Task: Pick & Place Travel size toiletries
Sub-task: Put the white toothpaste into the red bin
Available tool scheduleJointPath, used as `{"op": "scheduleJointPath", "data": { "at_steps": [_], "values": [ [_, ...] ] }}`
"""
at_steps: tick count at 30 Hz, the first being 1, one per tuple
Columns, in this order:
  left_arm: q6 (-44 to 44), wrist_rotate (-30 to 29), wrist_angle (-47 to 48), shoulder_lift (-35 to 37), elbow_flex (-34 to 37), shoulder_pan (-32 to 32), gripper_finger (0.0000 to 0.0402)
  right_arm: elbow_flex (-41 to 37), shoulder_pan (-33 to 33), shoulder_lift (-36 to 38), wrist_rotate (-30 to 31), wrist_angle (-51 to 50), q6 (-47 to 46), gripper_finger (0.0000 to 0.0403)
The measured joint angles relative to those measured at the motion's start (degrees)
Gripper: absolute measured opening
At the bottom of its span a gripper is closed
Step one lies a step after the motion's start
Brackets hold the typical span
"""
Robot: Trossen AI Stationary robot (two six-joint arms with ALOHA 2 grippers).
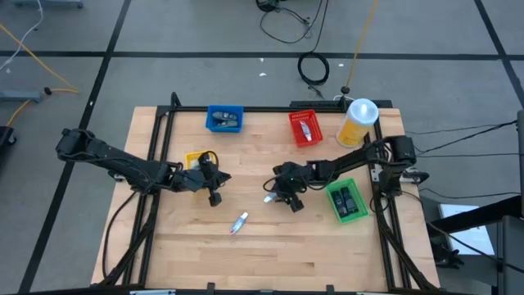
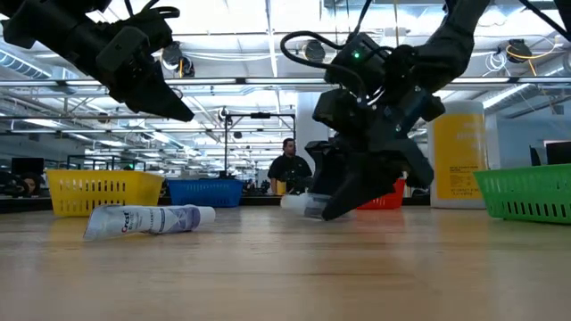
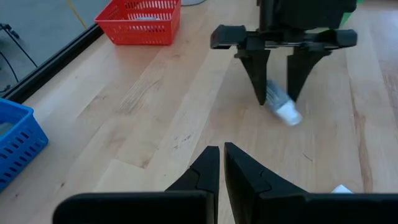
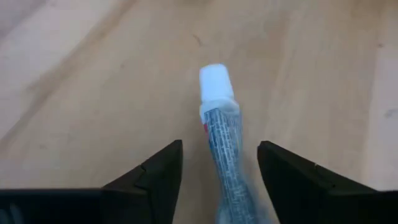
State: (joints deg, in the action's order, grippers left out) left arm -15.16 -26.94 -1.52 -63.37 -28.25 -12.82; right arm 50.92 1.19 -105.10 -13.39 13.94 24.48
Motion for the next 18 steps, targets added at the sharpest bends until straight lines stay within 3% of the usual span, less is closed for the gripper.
{"op": "scheduleJointPath", "data": {
  "at_steps": [4, 10, 14, 18],
  "values": [
    [0.00, 0.02, -0.01, 0.00, 0.00, 0.00, 0.0026, 0.02, -0.01, 0.39, 3.05, -0.19, -0.29, 0.0157],
    [-0.04, 0.00, 0.01, 0.00, 0.00, 0.00, 0.0026, -0.03, -0.02, 1.56, 11.14, 0.30, -5.23, 0.0064],
    [-0.04, 0.02, 0.02, 0.00, 0.00, -0.01, 0.0026, 0.10, 0.36, 5.54, 21.44, -0.17, -9.13, 0.0014],
    [-0.06, 0.02, 0.11, 0.00, 0.00, 0.00, 0.0026, 0.10, 3.17, 12.58, 34.82, -4.44, -14.50, 0.0023]
  ]
}}
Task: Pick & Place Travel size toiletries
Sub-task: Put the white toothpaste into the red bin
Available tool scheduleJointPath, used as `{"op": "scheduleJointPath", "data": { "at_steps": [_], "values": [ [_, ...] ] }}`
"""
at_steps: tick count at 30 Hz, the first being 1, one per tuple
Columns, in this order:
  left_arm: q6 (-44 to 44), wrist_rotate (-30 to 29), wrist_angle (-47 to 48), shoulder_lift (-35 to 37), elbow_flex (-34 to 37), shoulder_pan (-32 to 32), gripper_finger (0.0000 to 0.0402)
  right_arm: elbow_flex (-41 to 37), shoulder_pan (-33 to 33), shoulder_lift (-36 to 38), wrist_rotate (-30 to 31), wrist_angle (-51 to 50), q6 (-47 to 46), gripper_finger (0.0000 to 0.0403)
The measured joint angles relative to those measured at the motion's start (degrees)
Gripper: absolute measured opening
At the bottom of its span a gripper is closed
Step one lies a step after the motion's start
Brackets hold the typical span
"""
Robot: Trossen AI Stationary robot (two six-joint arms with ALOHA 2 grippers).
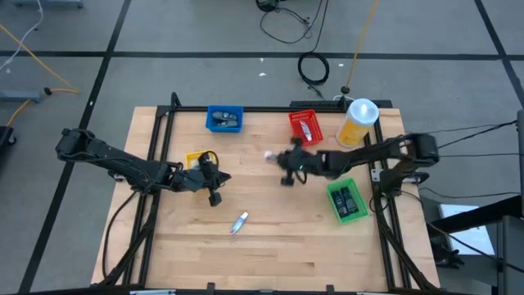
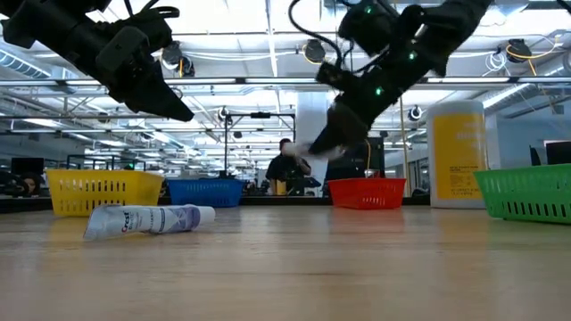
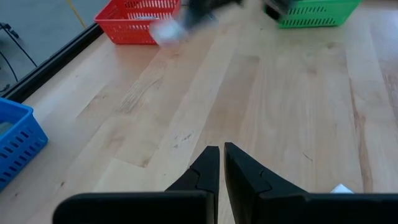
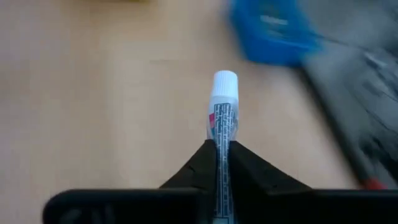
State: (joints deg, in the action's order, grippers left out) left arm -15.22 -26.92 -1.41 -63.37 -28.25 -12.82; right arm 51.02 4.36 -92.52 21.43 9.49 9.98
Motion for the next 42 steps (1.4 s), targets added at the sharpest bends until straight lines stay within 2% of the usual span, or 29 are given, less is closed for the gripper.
{"op": "scheduleJointPath", "data": {
  "at_steps": [3, 7, 9, 12, 15, 21, 27, 36, 42],
  "values": [
    [0.00, 0.00, -0.01, 0.00, 0.00, 0.07, 0.0026, -0.11, 5.19, 5.50, 6.12, -6.18, -8.27, 0.0036],
    [-0.17, 0.00, -0.06, 0.00, 0.00, 0.09, 0.0026, -0.17, 15.30, 8.93, 6.92, -13.56, -18.03, 0.0031],
    [-0.09, 0.02, -0.07, 0.00, 0.00, 0.09, 0.0026, -0.11, 19.95, 8.67, 3.95, -14.38, -20.33, 0.0025],
    [-0.09, 0.02, -0.07, 0.00, 0.00, 0.20, 0.0026, -0.33, 25.36, 5.84, -4.24, -11.91, -21.77, 0.0021],
    [-0.06, 0.01, -0.09, 0.00, 0.00, 0.34, 0.0026, -0.41, 28.34, 2.64, -7.12, -10.54, -22.86, 0.0023],
    [-0.05, 0.02, -0.08, 0.00, 0.00, 0.42, 0.0026, -0.42, 30.12, -2.83, -11.18, -7.49, -25.56, 0.0030],
    [-0.11, 0.02, -0.06, 0.00, 0.00, 0.42, 0.0026, -0.34, 30.11, -3.96, -12.69, -6.72, -25.81, 0.0038],
    [-0.15, 0.02, -0.06, 0.00, 0.00, 0.42, 0.0026, -0.34, 28.88, -2.99, -12.75, -5.81, -21.53, 0.0120],
    [-0.07, 0.01, -0.06, 0.00, 0.00, 0.42, 0.0026, -0.38, 22.60, 2.51, -12.67, -5.00, -21.09, 0.0159]
  ]
}}
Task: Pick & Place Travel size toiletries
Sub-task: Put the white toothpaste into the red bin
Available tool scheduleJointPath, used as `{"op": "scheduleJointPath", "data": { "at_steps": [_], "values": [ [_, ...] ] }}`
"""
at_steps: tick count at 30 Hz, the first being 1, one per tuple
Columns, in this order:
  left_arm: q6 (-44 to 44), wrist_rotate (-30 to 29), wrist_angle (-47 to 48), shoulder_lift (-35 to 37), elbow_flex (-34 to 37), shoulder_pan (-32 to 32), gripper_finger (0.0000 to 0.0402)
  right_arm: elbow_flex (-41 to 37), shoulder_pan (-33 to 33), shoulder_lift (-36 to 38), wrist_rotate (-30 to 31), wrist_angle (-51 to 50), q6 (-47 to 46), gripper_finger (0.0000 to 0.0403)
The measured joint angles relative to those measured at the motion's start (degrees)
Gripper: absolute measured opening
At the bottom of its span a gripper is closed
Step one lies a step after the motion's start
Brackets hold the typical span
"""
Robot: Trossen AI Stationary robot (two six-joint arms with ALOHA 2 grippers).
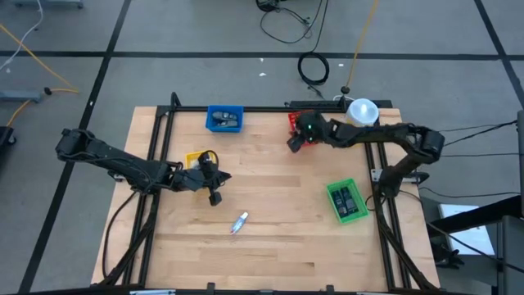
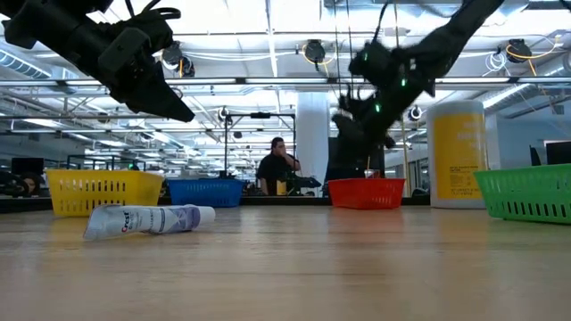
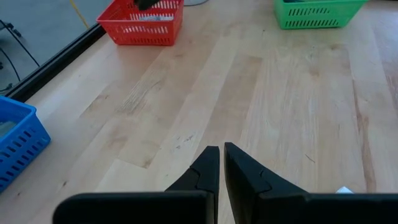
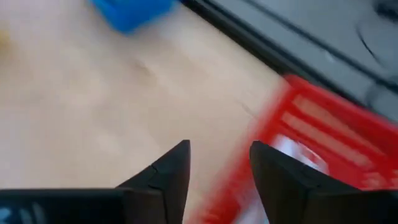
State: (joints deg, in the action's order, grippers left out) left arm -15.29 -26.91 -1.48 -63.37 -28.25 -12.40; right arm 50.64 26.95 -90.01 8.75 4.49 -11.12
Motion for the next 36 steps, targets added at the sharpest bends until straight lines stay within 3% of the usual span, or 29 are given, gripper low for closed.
{"op": "scheduleJointPath", "data": {
  "at_steps": [4, 8, 13, 23, 26, 29, 36],
  "values": [
    [0.00, -0.01, 0.00, 0.00, 0.00, 0.00, 0.0026, 0.10, -8.86, 1.46, -1.98, 5.62, 4.58, 0.0164],
    [0.04, -0.03, 0.00, 0.00, 0.00, 0.00, 0.0026, 0.16, -18.52, -1.99, -13.38, 17.24, 12.61, 0.0162],
    [-2.65, -1.56, -0.01, 0.14, 0.00, 0.04, 0.0026, 3.10, -26.54, -12.92, -25.86, 30.81, 14.96, 0.0162],
    [-2.90, -2.08, 3.61, 2.64, 0.00, 0.07, 0.0026, 25.95, -30.12, -32.64, -36.83, 15.14, 22.31, 0.0230],
    [-3.23, -2.11, 4.48, 2.64, 0.00, 0.07, 0.0026, 28.88, -30.07, -36.21, -42.05, 14.97, 25.50, 0.0252],
    [-3.23, -2.15, 6.05, 2.67, 0.00, 0.07, 0.0026, 29.47, -30.40, -38.03, -43.28, 14.80, 27.95, 0.0257],
    [-3.31, -2.24, 7.36, 2.67, 0.00, 0.34, 0.0026, 29.63, -30.37, -40.31, -43.32, 18.09, 30.24, 0.0224]
  ]
}}
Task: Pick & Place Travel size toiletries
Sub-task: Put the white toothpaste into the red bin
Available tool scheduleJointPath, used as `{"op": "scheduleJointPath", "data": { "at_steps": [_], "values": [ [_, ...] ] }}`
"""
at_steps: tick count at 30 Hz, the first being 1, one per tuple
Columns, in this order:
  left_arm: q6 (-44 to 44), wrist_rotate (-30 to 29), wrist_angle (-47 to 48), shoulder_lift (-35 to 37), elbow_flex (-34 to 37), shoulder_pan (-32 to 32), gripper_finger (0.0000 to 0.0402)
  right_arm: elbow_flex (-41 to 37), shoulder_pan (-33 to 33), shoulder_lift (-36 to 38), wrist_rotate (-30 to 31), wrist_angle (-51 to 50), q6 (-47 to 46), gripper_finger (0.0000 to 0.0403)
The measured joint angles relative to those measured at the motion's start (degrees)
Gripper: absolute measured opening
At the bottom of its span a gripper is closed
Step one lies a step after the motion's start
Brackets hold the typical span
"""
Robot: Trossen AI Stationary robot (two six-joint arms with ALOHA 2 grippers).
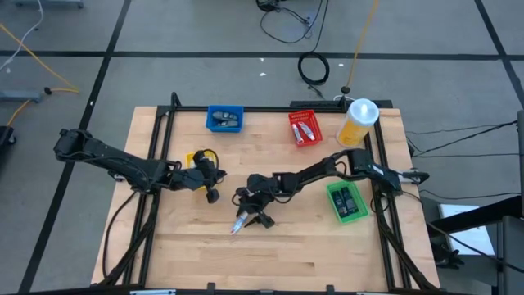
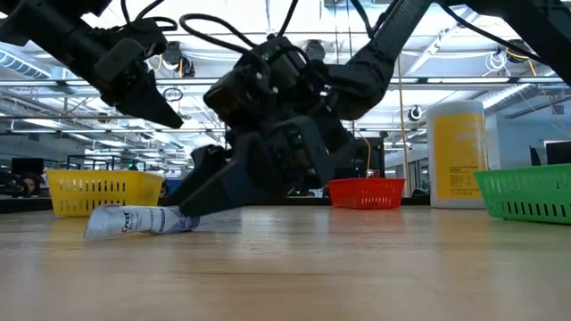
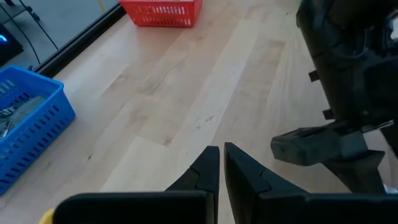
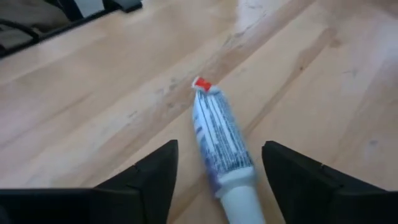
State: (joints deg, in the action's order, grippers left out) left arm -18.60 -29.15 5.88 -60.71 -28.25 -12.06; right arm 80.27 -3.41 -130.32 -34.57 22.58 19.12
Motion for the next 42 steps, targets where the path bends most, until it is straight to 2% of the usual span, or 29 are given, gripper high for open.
{"op": "scheduleJointPath", "data": {
  "at_steps": [13, 15, 24, 29, 37, 42],
  "values": [
    [-0.36, 0.02, 0.71, 0.00, 0.00, 0.05, 0.0026, 0.04, 0.04, 0.33, 3.24, -3.47, 2.67, 0.0057],
    [-0.55, 0.02, 0.86, 0.00, 0.00, 0.05, 0.0026, 0.04, 0.04, 2.26, 4.28, -8.10, 2.83, 0.0050],
    [-1.14, 0.07, 1.69, 0.00, 0.00, 0.16, 0.0026, -1.51, -0.03, 14.07, 17.23, -33.92, 3.18, 0.0050],
    [-1.53, 0.07, 1.65, 0.00, 0.00, 0.27, 0.0026, -11.42, 0.44, 24.77, 28.58, -36.01, 1.97, 0.0050],
    [-1.65, 0.11, 0.93, -0.01, 0.00, 0.42, 0.0026, -35.06, 8.74, 45.56, 46.10, -18.03, -9.95, 0.0050],
    [-1.44, 0.10, -0.34, 0.00, -0.01, 0.53, 0.0026, -44.66, 17.07, 54.81, 51.76, -9.30, -22.34, 0.0050]
  ]
}}
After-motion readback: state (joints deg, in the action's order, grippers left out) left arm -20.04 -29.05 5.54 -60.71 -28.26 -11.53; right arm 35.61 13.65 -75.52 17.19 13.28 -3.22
